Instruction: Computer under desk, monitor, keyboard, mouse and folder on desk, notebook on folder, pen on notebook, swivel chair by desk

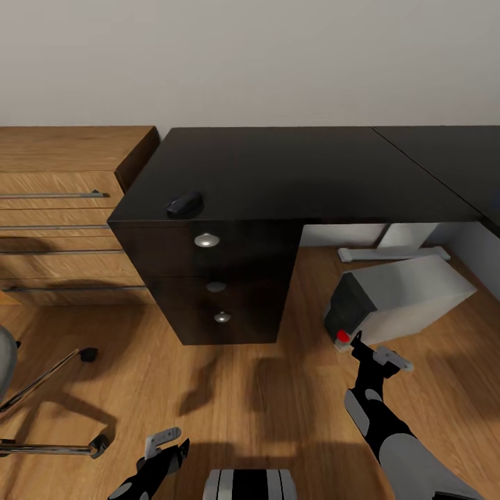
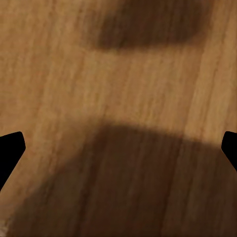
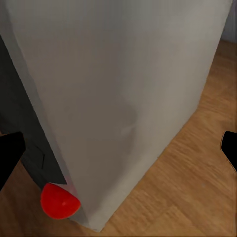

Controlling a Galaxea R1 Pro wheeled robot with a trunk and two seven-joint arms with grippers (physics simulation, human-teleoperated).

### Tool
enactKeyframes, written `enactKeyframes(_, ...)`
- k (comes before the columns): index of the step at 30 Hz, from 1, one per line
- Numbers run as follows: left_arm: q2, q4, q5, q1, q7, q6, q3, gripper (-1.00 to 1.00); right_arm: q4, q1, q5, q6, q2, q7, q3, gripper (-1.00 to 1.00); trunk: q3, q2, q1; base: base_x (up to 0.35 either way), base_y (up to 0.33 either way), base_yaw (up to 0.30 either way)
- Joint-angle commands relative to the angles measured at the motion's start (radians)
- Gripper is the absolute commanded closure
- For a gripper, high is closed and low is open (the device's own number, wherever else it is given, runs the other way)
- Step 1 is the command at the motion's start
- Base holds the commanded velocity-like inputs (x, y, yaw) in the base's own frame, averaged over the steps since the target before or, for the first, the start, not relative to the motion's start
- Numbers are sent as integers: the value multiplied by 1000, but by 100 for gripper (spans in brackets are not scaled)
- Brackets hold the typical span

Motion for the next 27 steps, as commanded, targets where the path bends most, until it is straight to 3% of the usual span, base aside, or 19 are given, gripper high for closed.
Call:
enactKeyframes(1, -1, 0, 9, 0, -7, 0, 5, -100, 1, -1, -7, -6, -2, -3, 1, -100, -1, 0, 0, 0, 0, 0)
enactKeyframes(12, -1, 0, 10, -1, -7, 0, 5, -100, 0, -1, -10, -5, -34, -44, -9, -100, -1, 0, 0, 0, 0, 0)
enactKeyframes(19, 0, 0, 10, 0, -7, 1, 5, -100, 0, -1, -11, -3, -40, -48, -49, -100, -1, 0, 0, 0, 0, 0)
enactKeyframes(27, 0, 0, 10, 0, -7, 2, 5, -100, -1, -1, -10, -1, -42, -49, -66, -100, -1, 0, 0, 0, 0, 0)
